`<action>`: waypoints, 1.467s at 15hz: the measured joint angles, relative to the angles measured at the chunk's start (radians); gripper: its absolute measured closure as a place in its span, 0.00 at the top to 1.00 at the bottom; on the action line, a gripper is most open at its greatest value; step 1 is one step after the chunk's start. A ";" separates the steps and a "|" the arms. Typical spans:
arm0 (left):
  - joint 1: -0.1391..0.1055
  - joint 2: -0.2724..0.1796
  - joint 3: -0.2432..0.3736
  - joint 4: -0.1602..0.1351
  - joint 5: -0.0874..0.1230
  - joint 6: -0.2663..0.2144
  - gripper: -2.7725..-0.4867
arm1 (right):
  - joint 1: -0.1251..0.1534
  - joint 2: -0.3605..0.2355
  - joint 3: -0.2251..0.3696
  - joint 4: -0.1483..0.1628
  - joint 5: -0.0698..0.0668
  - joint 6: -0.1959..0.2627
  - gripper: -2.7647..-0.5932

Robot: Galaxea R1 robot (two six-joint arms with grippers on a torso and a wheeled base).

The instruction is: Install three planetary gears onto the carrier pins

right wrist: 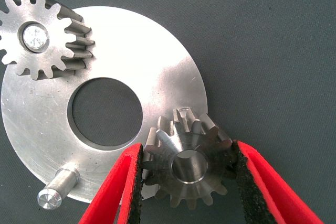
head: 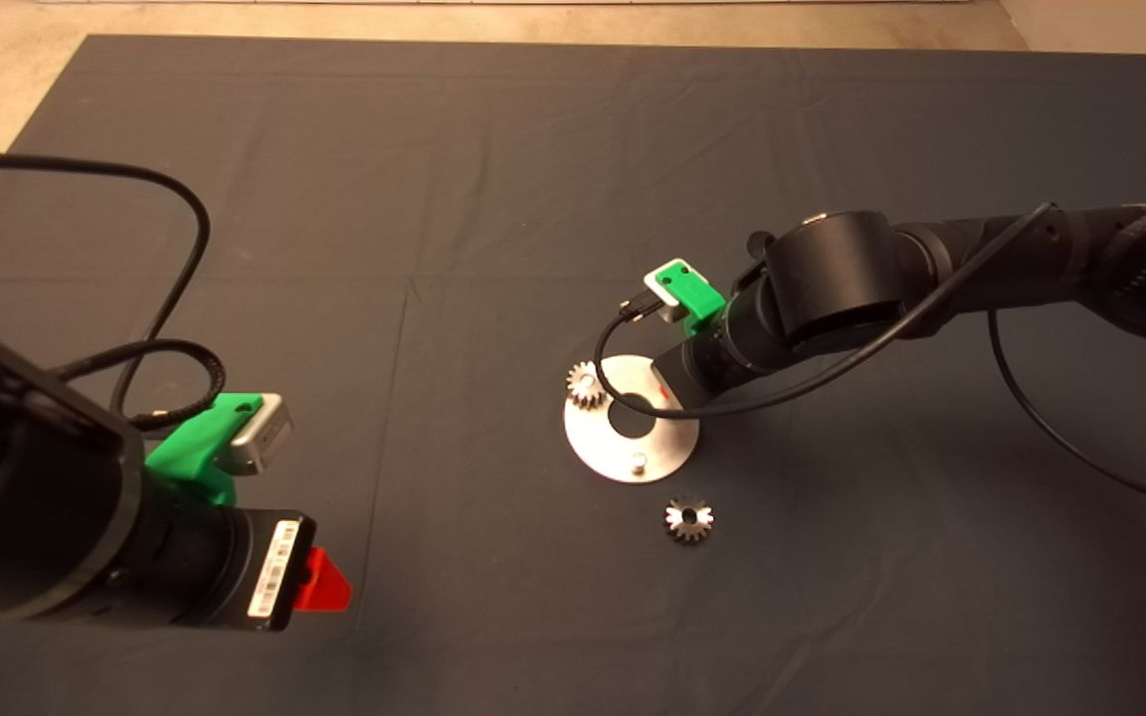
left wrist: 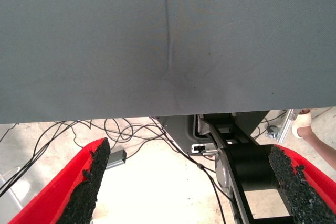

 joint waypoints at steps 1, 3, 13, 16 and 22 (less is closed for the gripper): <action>0.000 0.000 0.000 0.000 0.000 0.000 0.74 | 0.000 0.000 0.000 0.000 0.000 0.000 0.22; 0.000 0.000 0.000 0.000 0.000 0.000 0.74 | 0.000 0.000 0.000 0.000 0.000 0.000 0.22; 0.000 0.000 0.000 0.000 0.000 0.000 0.74 | 0.000 0.000 0.000 -0.019 0.000 0.000 0.22; 0.000 0.000 0.000 0.000 0.000 0.000 0.74 | 0.000 0.000 -0.006 -0.025 0.000 0.000 0.22; 0.000 0.000 0.000 0.000 0.000 0.000 0.74 | 0.000 0.000 -0.018 -0.030 0.000 -0.001 0.22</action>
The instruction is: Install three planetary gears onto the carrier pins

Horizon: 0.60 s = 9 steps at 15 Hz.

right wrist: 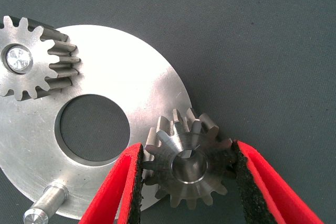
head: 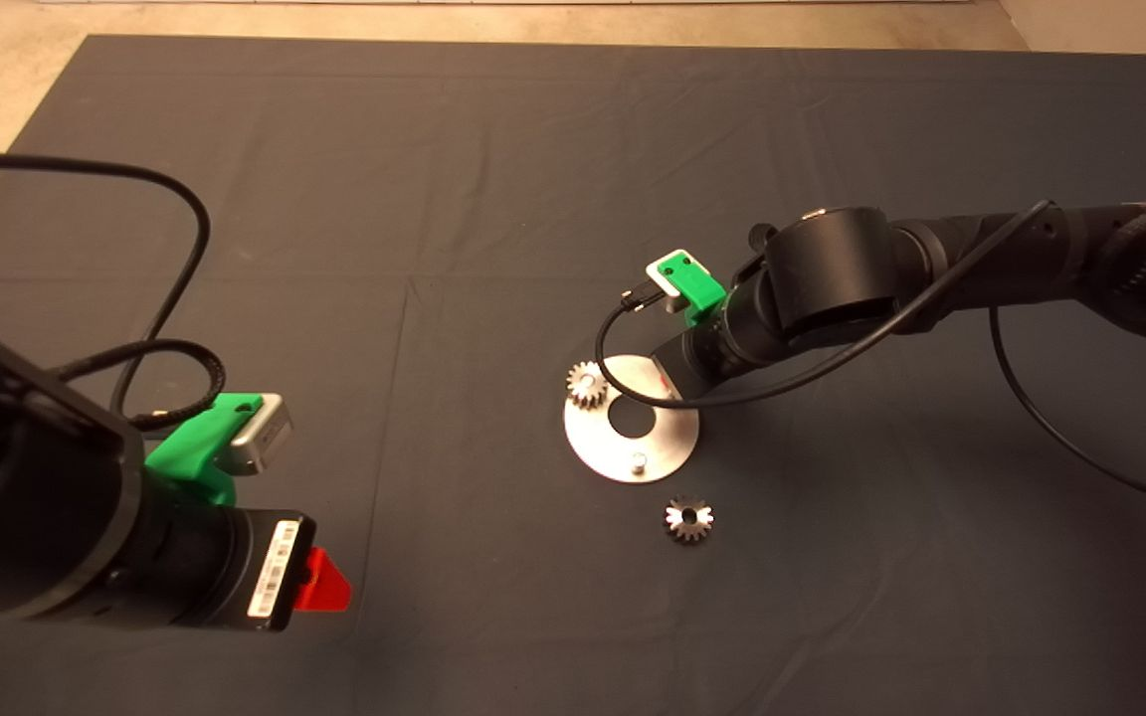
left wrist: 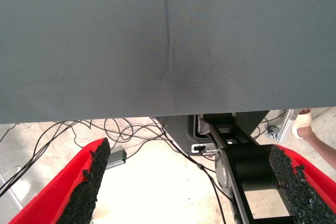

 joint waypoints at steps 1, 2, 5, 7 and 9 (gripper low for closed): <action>0.000 0.000 0.000 0.000 0.000 0.000 0.74 | 0.000 0.000 0.000 0.000 0.000 0.000 0.22; 0.000 0.000 0.000 0.000 0.000 0.000 0.74 | 0.000 0.000 -0.001 0.000 0.000 0.000 0.22; 0.000 0.000 0.000 0.000 0.000 0.000 0.74 | 0.000 0.001 -0.001 0.000 0.000 0.000 0.22; 0.000 0.000 0.000 0.000 0.000 0.000 0.74 | 0.000 0.003 -0.002 0.000 0.000 0.000 0.22; 0.000 0.000 0.000 0.000 0.000 0.000 0.74 | 0.000 0.003 -0.002 0.000 0.000 0.001 0.22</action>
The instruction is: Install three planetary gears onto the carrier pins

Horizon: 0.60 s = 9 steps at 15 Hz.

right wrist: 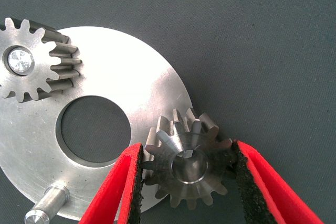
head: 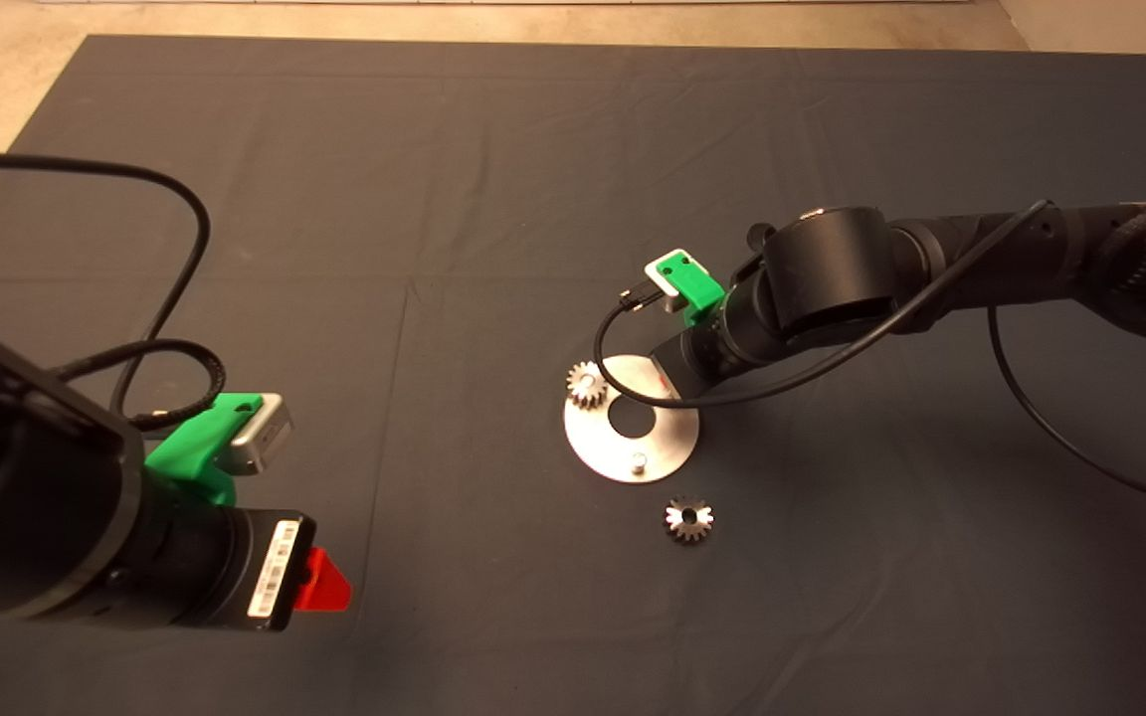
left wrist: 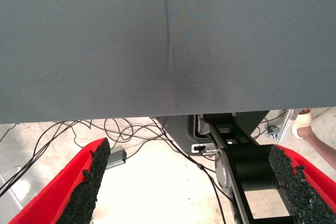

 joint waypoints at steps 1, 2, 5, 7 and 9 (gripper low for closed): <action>0.000 0.000 0.000 0.000 0.000 0.000 0.74 | 0.000 0.000 0.000 0.000 0.000 0.000 0.22; 0.000 0.000 0.000 0.000 0.000 0.000 0.74 | 0.000 0.000 0.000 0.000 0.000 0.000 0.22; 0.000 0.000 0.000 0.000 0.000 0.000 0.74 | 0.000 0.000 0.000 0.000 0.000 0.000 0.22; 0.000 0.000 0.000 0.000 0.000 0.000 0.74 | 0.000 0.000 0.000 0.000 0.000 0.000 0.22; 0.000 0.000 0.000 0.000 0.000 0.000 0.74 | 0.000 0.000 0.000 0.000 0.000 0.000 0.22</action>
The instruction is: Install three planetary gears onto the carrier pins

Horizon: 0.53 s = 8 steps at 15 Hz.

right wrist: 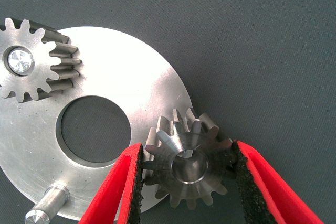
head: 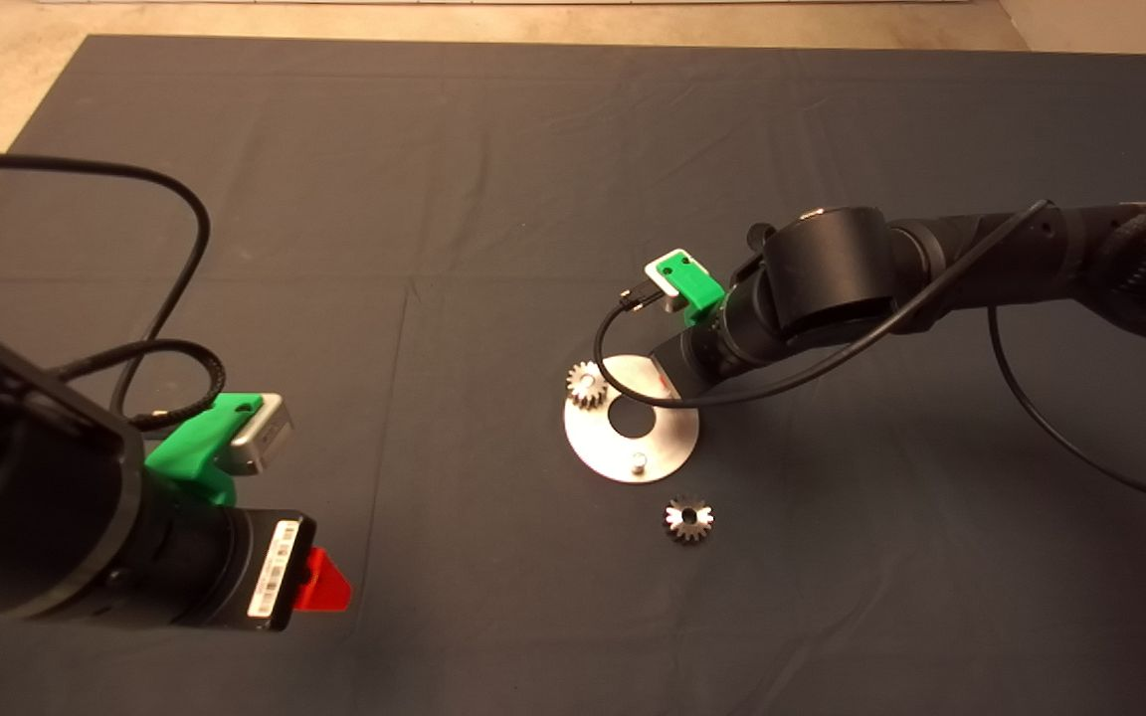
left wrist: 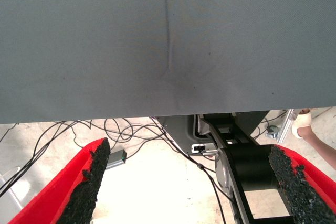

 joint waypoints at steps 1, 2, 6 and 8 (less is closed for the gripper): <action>0.000 0.000 0.000 0.000 0.000 0.000 0.74 | 0.000 0.000 0.000 0.000 0.000 0.000 0.22; 0.000 0.000 0.000 0.000 0.000 0.000 0.74 | 0.000 0.000 0.000 0.000 0.000 0.000 0.22; 0.000 0.000 0.000 0.000 0.000 0.000 0.74 | 0.000 0.000 0.000 0.000 0.000 0.001 0.22; 0.000 0.000 0.000 0.000 0.000 0.000 0.74 | 0.000 0.000 0.000 0.000 0.000 0.001 0.22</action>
